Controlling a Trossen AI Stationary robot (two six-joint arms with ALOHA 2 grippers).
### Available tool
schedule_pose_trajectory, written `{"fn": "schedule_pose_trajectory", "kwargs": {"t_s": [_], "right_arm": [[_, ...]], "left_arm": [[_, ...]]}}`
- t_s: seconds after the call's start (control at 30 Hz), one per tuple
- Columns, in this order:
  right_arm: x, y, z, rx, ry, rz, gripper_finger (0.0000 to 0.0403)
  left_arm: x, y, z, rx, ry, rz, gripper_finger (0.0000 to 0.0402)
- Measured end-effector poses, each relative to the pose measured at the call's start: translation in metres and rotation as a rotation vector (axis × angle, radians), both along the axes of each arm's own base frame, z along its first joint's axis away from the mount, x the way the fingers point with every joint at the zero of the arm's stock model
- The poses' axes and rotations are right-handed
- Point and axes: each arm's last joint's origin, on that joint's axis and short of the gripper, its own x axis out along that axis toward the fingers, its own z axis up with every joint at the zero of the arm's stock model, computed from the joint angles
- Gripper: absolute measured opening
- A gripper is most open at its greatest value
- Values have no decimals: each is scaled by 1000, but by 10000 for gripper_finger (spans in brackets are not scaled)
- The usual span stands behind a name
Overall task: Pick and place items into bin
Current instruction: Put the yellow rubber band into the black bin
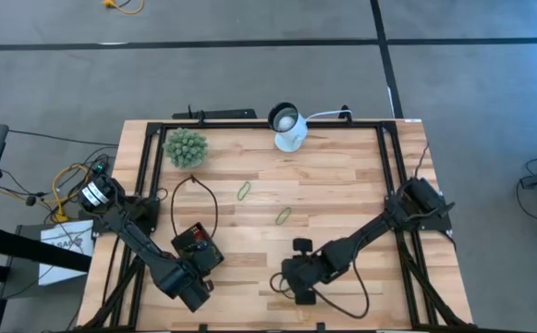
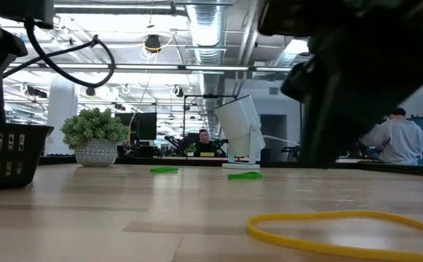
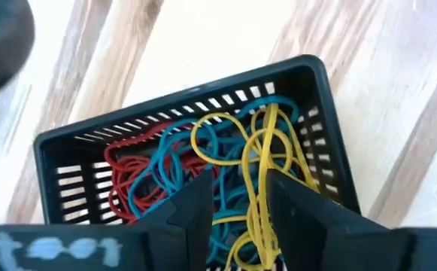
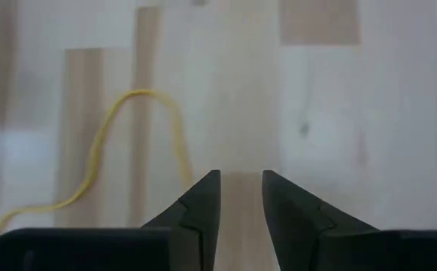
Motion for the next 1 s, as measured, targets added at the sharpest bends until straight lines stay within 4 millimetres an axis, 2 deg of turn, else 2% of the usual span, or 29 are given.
{"fn": "schedule_pose_trajectory", "kwargs": {"t_s": [0.2,0.43,0.67,0.83,1.0], "right_arm": [[-11,17,0,55,16,-36,95],[-15,24,1,64,-13,-104,95],[-11,30,-27,48,23,-111,95],[-13,31,-32,30,47,-115,95],[-13,31,-34,12,36,-121,82]], "left_arm": [[-2,1,1,-13,40,30,117],[3,-3,19,7,6,37,117],[4,-3,23,27,-9,24,117],[5,-3,23,36,-32,33,117],[7,-2,25,83,-126,78,117]]}}
